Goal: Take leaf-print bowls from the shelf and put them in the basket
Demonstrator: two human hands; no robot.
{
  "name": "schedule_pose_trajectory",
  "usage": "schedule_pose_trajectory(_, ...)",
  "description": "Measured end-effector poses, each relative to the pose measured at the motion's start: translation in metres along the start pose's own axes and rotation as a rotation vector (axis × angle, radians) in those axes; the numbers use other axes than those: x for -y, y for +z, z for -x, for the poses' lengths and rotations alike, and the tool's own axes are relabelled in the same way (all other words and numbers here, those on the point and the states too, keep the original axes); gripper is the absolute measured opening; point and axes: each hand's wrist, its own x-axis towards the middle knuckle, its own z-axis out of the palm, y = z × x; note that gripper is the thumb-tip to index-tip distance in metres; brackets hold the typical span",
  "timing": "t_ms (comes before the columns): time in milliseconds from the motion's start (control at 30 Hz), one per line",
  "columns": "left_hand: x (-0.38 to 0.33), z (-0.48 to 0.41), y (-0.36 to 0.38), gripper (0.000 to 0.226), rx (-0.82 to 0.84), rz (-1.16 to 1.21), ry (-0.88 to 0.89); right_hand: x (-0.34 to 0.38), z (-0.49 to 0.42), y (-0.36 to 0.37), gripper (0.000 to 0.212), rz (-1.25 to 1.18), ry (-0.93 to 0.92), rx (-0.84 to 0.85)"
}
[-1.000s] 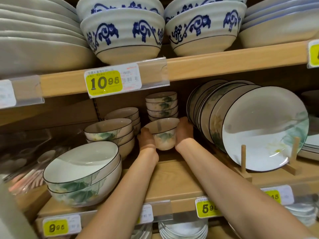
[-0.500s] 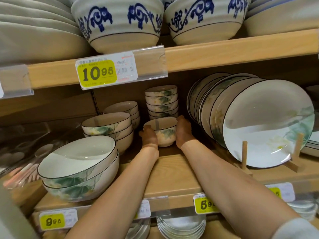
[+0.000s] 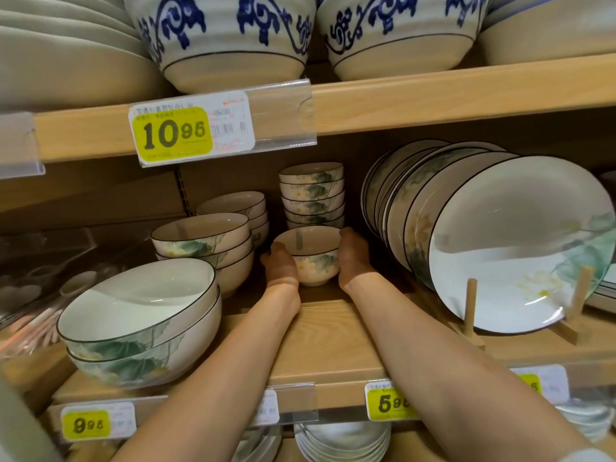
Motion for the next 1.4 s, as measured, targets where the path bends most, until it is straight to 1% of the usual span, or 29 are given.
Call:
schedule_pose_trajectory(167, 0.005, -0.001, -0.002, 0.053, 0.005, 0.009, -0.005, -0.003, -0.005, 0.000, 0.040, 0.030, -0.014, -0.011)
schedule_pose_trajectory(400, 0.006, 0.001, -0.001, 0.053, 0.034, 0.040, -0.013, -0.002, -0.008, 0.001, 0.038, 0.064, -0.017, -0.042)
schedule_pose_trajectory(467, 0.005, 0.002, 0.001, 0.051, 0.040, 0.071, -0.018, -0.002, -0.008, 0.000, 0.037, 0.021, -0.002, -0.035)
schedule_pose_trajectory(600, 0.002, 0.002, 0.001, 0.049, 0.063, 0.091, -0.014, 0.001, -0.001, -0.002, 0.034, -0.167, 0.044, 0.028)
schedule_pose_trajectory(700, 0.001, 0.005, 0.001, 0.049, 0.067, 0.112, -0.029, 0.002, 0.003, -0.003, 0.035, -0.197, 0.035, 0.066)
schedule_pose_trajectory(967, -0.002, 0.011, 0.001, 0.048, 0.074, 0.085, -0.040, 0.003, 0.013, -0.011, 0.034, -0.136, 0.050, 0.088)
schedule_pose_trajectory(1133, -0.007, 0.018, -0.001, 0.048, 0.095, 0.084, -0.040, 0.008, 0.029, -0.011, 0.020, -0.088, 0.015, 0.110)
schedule_pose_trajectory(1200, -0.009, 0.023, -0.004, 0.048, 0.109, 0.082, -0.050, 0.011, 0.036, -0.012, 0.023, -0.067, -0.037, 0.089)
schedule_pose_trajectory(1267, -0.011, 0.028, -0.005, 0.048, 0.107, 0.079, -0.043, 0.016, 0.046, -0.014, 0.020, -0.009, -0.080, 0.053)
schedule_pose_trajectory(1400, -0.017, 0.042, -0.010, 0.051, 0.133, -0.026, -0.038, 0.022, 0.071, -0.024, 0.026, 0.105, -0.068, -0.023)
